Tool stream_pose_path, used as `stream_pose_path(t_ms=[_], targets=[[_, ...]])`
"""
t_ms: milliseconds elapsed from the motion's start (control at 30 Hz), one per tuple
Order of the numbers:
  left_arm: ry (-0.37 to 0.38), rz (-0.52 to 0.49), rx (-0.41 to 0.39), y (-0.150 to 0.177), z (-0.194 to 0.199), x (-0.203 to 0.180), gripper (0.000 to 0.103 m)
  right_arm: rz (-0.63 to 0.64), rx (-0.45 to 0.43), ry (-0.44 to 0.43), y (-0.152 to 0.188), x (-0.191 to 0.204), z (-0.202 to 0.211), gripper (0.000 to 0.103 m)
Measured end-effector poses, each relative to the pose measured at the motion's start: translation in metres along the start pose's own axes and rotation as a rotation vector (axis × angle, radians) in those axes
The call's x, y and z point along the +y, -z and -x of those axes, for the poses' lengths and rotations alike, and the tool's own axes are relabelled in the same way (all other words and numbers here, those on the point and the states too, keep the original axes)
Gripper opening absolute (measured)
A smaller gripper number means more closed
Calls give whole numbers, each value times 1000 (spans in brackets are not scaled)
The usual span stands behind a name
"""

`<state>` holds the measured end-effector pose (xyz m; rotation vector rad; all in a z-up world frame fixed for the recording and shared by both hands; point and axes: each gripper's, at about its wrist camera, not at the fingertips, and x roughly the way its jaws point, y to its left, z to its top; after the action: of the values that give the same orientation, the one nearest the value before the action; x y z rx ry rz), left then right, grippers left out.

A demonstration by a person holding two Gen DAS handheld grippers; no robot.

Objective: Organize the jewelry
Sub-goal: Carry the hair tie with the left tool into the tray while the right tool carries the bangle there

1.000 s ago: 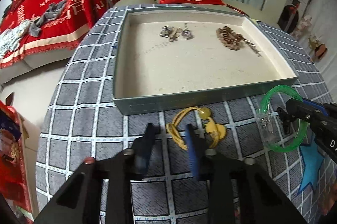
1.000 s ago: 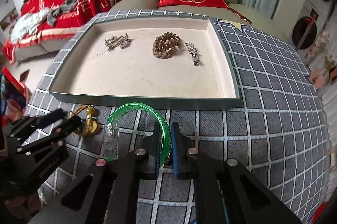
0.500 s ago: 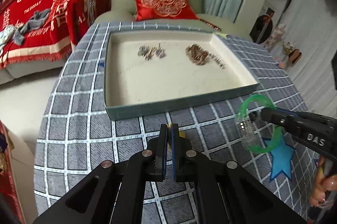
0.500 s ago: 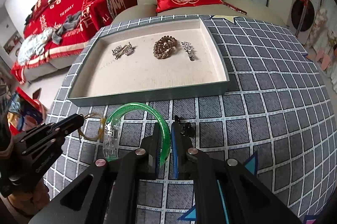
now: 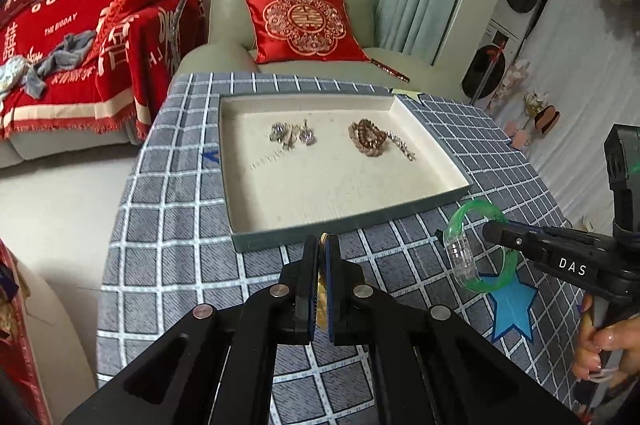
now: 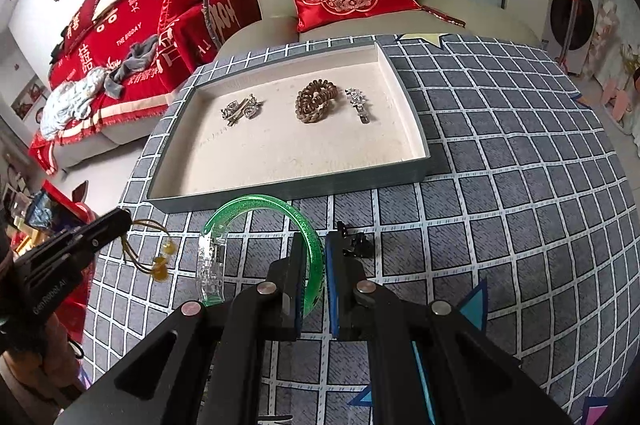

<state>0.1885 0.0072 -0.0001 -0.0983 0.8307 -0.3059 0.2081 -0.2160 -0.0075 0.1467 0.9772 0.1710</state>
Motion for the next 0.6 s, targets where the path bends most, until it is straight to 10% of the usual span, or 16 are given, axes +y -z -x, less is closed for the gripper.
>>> stream_pose_path(t_ms=[600], targets=[[14, -44, -73, -69, -10, 8, 18, 16, -17, -3, -64, 10, -23, 10]])
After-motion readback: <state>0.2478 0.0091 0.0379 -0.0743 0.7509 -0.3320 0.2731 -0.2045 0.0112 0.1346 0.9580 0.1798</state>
